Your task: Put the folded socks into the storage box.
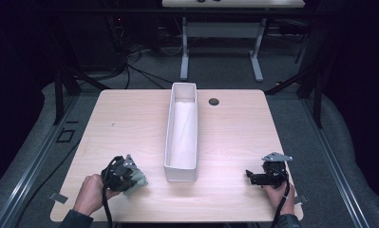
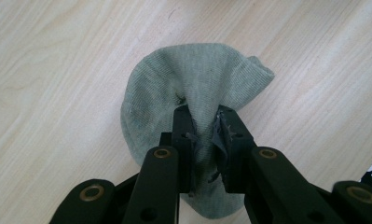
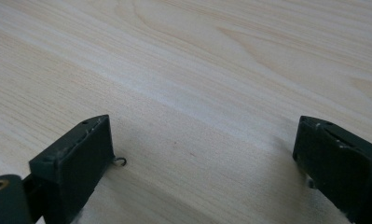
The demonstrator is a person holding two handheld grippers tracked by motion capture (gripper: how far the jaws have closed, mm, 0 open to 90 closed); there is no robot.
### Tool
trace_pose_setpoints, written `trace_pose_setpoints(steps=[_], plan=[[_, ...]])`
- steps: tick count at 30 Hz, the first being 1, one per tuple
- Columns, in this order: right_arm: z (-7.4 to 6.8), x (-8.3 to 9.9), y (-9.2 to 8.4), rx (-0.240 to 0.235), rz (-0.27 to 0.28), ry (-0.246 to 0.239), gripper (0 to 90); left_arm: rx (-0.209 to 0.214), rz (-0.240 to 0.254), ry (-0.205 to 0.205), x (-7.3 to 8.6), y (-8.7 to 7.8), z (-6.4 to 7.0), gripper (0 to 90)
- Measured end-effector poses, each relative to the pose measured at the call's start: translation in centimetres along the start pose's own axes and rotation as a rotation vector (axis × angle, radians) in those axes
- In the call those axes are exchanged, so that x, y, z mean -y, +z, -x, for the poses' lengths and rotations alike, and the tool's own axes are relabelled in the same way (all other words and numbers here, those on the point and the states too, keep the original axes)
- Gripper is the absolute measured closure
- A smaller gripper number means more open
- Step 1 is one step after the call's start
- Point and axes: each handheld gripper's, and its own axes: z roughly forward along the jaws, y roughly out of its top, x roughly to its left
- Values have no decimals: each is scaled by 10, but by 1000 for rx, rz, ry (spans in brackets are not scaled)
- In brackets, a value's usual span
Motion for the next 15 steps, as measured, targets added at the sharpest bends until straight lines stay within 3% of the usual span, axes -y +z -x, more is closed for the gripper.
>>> trace_pose_setpoints(steps=[15], plan=[[0, 0, 0, 0, 0, -2, 45, -8, -1, 34, -16, -26, -4, 792]])
